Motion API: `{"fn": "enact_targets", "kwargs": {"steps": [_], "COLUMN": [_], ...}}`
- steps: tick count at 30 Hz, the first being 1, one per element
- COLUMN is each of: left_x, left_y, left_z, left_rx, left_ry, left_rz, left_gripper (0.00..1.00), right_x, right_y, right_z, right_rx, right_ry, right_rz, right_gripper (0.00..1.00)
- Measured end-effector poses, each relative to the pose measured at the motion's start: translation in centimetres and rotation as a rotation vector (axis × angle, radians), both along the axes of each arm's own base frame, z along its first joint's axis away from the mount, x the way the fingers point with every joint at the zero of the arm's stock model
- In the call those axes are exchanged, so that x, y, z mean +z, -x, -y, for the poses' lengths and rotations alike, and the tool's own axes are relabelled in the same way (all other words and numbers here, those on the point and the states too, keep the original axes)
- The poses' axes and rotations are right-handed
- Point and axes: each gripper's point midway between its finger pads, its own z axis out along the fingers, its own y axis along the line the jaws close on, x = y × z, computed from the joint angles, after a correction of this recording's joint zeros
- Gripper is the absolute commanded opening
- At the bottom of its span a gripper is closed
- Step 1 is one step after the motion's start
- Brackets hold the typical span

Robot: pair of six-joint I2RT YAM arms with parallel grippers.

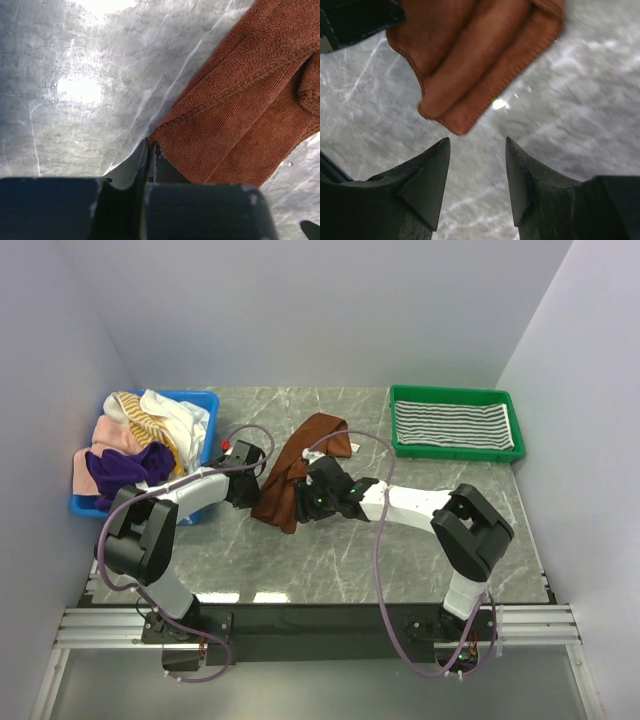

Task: Fold and stack the towels
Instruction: Flatten out the crumpled towel

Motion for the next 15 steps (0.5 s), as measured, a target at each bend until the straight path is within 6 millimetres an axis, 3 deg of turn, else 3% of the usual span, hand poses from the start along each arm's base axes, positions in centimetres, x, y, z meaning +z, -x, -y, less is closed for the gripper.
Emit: {"fn": "enact_targets", "kwargs": {"steps": [9,15], "left_x": [2.0,2.7], "left_y": [0.0,0.2], "left_z": [0.0,-0.1], "left_rx": [-0.002,-0.003], "left_ry": [0.017,0.018], "left_rz": [0.043,0.052], "left_gripper": [0.01,0.01], "right_x": [-1.4,-3.5], "right_y": [0.3,0.1], "right_z": [-3.2,-4.2], "right_rx": [0.094,0.140], "right_ry": [0.113,0.248], "right_rz": [0.058,0.093], "right_gripper": [0.56,0.54]}}
